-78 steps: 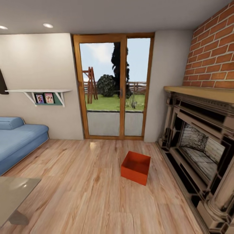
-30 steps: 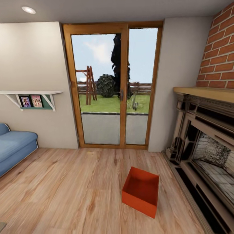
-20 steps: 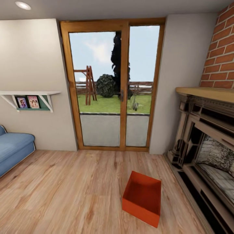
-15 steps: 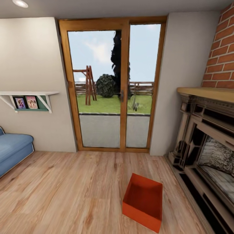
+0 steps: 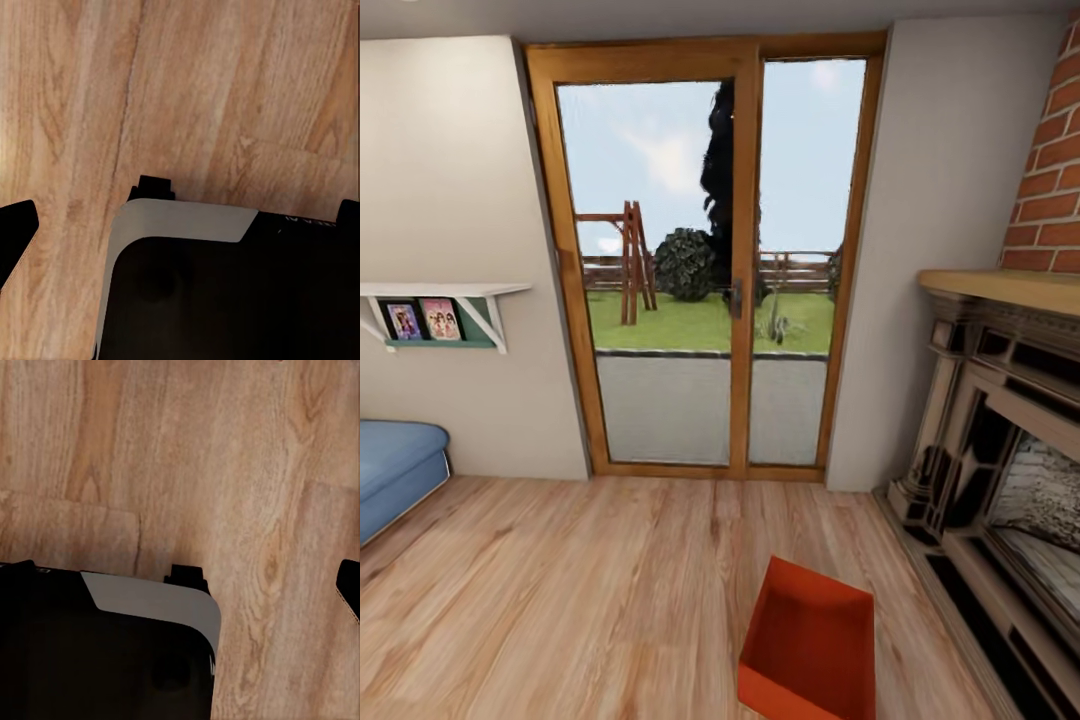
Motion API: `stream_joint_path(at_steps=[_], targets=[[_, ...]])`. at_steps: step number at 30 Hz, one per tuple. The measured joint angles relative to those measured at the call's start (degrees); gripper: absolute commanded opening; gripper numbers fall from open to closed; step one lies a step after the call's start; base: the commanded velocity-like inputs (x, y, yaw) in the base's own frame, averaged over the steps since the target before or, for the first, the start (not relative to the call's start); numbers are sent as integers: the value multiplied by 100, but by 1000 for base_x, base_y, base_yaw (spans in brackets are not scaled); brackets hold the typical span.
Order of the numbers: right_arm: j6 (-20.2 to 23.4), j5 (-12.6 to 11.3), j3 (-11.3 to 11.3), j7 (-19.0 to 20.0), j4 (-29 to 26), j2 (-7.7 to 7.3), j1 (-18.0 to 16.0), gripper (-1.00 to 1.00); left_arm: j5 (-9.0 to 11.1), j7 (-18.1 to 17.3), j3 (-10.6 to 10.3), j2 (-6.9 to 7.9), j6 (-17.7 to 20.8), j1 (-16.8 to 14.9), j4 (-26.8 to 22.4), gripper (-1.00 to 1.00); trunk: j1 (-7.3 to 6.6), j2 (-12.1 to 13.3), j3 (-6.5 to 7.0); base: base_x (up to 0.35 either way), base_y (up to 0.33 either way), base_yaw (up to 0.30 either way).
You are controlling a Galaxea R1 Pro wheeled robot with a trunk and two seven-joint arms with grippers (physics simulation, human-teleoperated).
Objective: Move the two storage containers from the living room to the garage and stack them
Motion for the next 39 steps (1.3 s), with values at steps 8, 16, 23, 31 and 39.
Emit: stream_joint_path(at_steps=[8,16,23,31,39], targets=[[0,0,0,0,-1,0,2,100,0,0,0,0,-16,0,-1,100,0,0,0,321,0,0],[0,0,0,0,-1,0,-1,100,0,0,0,0,-19,0,-1,100,0,0,0,321,0,0],[0,-3,0,-3,-1,7,-1,100,4,0,0,3,-23,-4,-1,100,2,0,0,241,0,-13],[0,-10,-1,-8,0,25,-2,100,16,2,0,8,-24,-1,1,100,3,1,13,23,0,-185],[3,-10,-3,-8,-1,19,0,100,17,6,0,8,-24,-1,1,100,3,1,31,1,0,-232]])
